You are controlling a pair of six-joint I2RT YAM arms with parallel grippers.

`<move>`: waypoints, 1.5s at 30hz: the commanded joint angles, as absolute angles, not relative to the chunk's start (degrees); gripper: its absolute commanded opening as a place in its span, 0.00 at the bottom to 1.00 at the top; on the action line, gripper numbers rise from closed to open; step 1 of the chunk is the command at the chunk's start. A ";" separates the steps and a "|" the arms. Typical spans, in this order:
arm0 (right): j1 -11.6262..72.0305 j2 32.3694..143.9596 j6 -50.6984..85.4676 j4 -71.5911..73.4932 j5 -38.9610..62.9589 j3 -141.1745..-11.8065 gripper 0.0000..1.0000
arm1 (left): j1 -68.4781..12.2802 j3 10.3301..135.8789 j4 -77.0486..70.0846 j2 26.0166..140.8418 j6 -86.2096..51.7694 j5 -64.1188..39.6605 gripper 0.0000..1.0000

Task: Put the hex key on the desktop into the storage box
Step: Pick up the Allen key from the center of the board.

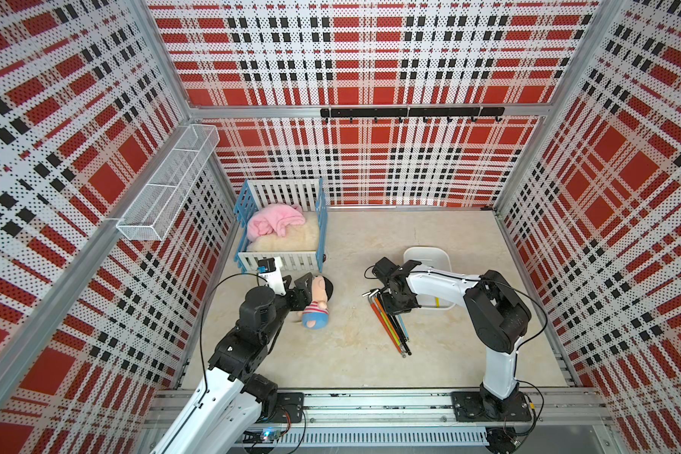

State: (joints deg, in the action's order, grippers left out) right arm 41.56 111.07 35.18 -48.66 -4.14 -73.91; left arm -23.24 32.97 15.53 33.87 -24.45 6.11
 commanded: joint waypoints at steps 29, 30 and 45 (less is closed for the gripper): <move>41.75 110.13 36.55 -55.01 -9.15 -77.29 0.00 | -23.47 34.28 15.56 34.02 -24.70 6.06 0.72; 41.75 110.04 36.51 -55.10 -8.98 -77.42 0.00 | -23.50 34.28 15.56 34.02 -24.75 6.02 0.72; 41.75 108.19 36.92 -57.75 -7.26 -82.73 0.00 | -23.48 34.28 15.54 34.19 -24.66 5.97 0.72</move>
State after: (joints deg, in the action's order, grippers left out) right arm 41.82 110.67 36.14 -56.12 -7.62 -80.93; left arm -23.24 32.97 15.53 34.28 -24.62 6.09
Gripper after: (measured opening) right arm 0.087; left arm 0.723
